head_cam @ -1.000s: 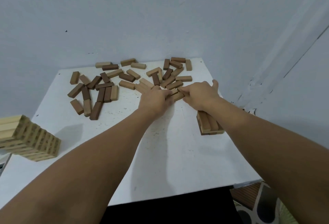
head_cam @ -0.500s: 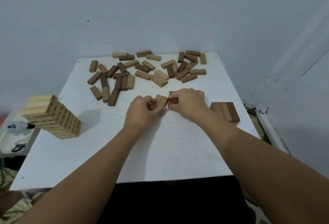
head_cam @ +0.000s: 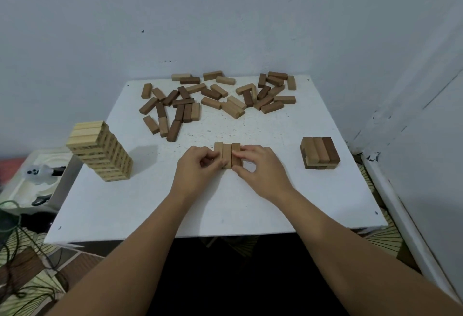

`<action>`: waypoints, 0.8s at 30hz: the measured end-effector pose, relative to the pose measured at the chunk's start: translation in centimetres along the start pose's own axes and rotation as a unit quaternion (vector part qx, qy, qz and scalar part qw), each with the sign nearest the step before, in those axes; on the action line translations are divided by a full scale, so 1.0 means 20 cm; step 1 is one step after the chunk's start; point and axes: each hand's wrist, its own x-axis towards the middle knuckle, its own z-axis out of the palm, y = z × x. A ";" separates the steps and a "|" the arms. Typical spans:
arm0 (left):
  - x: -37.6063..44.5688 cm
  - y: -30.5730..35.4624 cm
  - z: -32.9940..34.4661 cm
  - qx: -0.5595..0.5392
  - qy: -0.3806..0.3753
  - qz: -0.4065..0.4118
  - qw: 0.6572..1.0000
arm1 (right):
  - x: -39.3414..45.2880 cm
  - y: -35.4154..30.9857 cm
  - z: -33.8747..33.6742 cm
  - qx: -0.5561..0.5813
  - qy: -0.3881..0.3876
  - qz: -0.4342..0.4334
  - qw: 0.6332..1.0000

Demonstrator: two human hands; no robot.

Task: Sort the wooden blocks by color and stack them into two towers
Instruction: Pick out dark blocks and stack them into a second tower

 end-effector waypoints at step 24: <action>-0.06 0.01 0.08 0.076 0.002 0.054 0.996 | 0.04 0.01 0.01 -0.018 0.040 0.064 0.997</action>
